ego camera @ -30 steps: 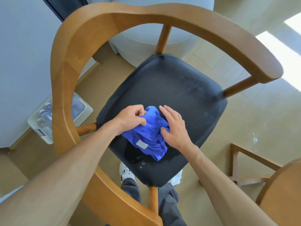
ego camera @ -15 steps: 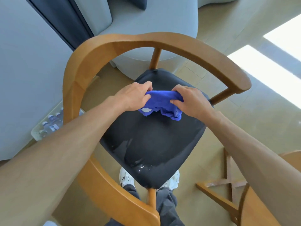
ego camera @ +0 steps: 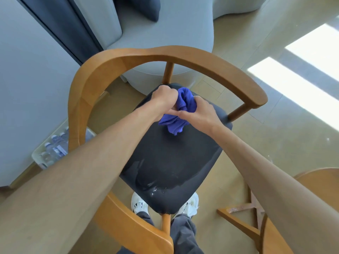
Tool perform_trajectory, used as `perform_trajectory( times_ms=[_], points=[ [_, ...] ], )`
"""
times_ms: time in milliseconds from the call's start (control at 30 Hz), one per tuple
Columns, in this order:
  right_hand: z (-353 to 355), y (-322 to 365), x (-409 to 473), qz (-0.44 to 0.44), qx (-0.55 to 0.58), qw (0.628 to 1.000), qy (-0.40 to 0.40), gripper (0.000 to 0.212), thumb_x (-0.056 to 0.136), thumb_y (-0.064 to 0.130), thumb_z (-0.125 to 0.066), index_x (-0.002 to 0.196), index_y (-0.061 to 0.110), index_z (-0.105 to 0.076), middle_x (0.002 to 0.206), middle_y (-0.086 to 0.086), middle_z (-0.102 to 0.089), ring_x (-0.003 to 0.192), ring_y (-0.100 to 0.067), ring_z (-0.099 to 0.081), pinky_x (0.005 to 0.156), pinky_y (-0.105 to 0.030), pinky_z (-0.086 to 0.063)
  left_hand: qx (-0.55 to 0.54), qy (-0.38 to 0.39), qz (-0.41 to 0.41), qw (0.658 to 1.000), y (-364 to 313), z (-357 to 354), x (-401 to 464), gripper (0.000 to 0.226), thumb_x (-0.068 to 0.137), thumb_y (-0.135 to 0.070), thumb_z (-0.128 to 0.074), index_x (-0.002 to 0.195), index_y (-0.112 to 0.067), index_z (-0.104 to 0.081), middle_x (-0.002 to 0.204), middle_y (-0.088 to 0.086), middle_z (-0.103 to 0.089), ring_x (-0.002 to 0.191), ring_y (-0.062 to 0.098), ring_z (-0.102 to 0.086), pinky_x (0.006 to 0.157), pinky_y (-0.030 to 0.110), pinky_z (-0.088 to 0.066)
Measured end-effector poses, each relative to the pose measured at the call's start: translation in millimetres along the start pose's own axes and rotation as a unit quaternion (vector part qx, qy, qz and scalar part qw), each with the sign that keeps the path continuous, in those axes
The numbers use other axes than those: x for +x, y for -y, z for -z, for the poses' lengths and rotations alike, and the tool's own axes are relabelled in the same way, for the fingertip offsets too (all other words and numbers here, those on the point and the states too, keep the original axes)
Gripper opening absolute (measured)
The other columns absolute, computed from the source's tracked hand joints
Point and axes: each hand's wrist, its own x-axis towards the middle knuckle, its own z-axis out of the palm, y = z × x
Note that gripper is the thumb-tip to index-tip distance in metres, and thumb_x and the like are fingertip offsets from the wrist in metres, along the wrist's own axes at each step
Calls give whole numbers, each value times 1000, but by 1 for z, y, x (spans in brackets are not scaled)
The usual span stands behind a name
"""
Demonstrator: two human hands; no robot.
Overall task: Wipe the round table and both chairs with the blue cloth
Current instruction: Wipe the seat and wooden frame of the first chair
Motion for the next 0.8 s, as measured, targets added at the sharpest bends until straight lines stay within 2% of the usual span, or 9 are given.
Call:
perform_trajectory(
  times_ms=[100,233,333,433,533,600,633,700,800],
  points=[
    [1,-10,0,25,2,999,-41,37,78,31,-76,97,11,-51,76,13,-51,67,-4,-48,52,-15,-34,-6,26,-31,999,1,2,-8,30,85,4,-31,85,0,-61,84,23,-70,71,31,-71,66,40,-60],
    [16,-14,4,80,-39,994,-60,25,83,11,-66,106,7,-58,83,5,-53,79,-16,-47,59,-13,-32,152,-6,-152,977,18,12,-5,28,84,3,-41,88,-16,-62,91,4,-69,89,21,-66,77,34,-56],
    [33,-20,4,106,-27,993,-31,31,84,6,-65,114,13,-61,101,-2,-57,91,-14,-50,73,-19,-32,262,-33,-194,945,32,26,1,36,85,-3,-56,117,-22,-55,119,-3,-59,106,14,-54,87,24,-42],
    [48,-24,-1,115,101,988,18,31,85,-1,-64,108,20,-62,96,6,-63,89,-6,-59,79,-20,-47,327,47,-223,917,42,30,1,68,81,-10,-67,141,-26,-38,140,-8,-45,127,12,-41,100,27,-36],
    [55,-31,-3,116,187,974,53,34,83,-2,-63,105,24,-62,98,6,-65,95,-10,-62,84,-28,-53,326,63,-235,914,46,30,3,49,81,-11,-64,126,-25,-49,116,-7,-57,102,12,-51,76,20,-39],
    [56,-37,-2,102,124,986,40,37,82,-1,-65,110,23,-60,99,8,-64,94,-7,-60,84,-29,-52,339,36,-256,905,47,30,3,28,81,-10,-61,105,-21,-54,99,-6,-59,89,15,-55,61,16,-34],
    [56,-41,-1,99,55,993,28,41,80,0,-67,113,22,-57,99,11,-62,94,-7,-59,84,-29,-51,353,22,-270,895,47,31,2,24,80,-9,-60,100,-20,-54,97,-5,-58,88,17,-55,60,17,-33],
    [51,-48,0,109,-85,990,16,51,75,4,-69,119,22,-53,101,12,-57,96,-11,-54,85,-28,-46,392,9,-297,871,45,30,0,24,80,-9,-59,100,-19,-53,100,-3,-56,88,16,-51,68,22,-36],
    [40,-58,-3,137,-182,974,0,59,71,14,-70,126,21,-48,116,7,-54,109,-17,-48,90,-27,-37,453,-3,-320,832,45,28,-3,28,82,-12,-58,109,-16,-53,104,1,-52,89,18,-49,71,28,-37]
  ],
)
